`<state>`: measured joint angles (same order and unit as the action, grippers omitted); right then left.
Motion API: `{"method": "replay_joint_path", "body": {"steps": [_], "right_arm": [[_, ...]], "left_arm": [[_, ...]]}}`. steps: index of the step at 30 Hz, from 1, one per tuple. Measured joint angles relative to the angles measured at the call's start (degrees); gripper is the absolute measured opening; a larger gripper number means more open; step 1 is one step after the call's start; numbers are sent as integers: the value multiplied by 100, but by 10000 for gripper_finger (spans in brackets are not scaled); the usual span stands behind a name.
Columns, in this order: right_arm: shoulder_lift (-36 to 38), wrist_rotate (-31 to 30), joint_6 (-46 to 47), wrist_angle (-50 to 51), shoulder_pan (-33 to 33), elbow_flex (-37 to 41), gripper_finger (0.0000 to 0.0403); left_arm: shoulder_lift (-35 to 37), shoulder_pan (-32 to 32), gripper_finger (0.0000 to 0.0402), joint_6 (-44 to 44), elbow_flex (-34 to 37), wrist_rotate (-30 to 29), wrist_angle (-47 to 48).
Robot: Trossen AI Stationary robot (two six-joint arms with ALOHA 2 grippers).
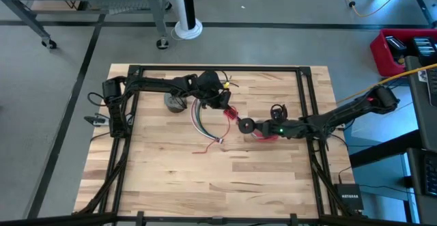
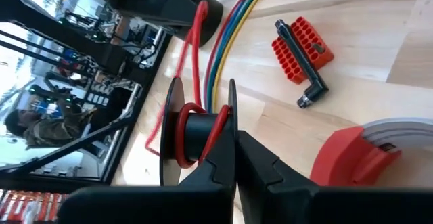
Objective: Coil cords
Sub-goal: Coil the red wire onto the spool
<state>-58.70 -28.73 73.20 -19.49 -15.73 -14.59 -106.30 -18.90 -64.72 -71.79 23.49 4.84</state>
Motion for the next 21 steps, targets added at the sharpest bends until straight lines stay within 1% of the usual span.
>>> {"method": "replay_joint_path", "body": {"steps": [6,8,12,15,21], "right_arm": [[-433,-38,-1,47,0,-299,3],[-575,-138,-1,67,11,-396,3],[-752,-310,151,534,43,-621,3],[-814,-328,283,941,48,-756,3],[-860,-246,132,942,37,-792,3]], "left_arm": [[0,-2,0,-652,-2,457,-88],[0,8,0,-861,-2,572,-147],[0,15,0,-1143,-2,802,-142],[0,14,0,-1290,-2,832,-141],[-44,-86,0,-1350,-7,823,-78]]}}
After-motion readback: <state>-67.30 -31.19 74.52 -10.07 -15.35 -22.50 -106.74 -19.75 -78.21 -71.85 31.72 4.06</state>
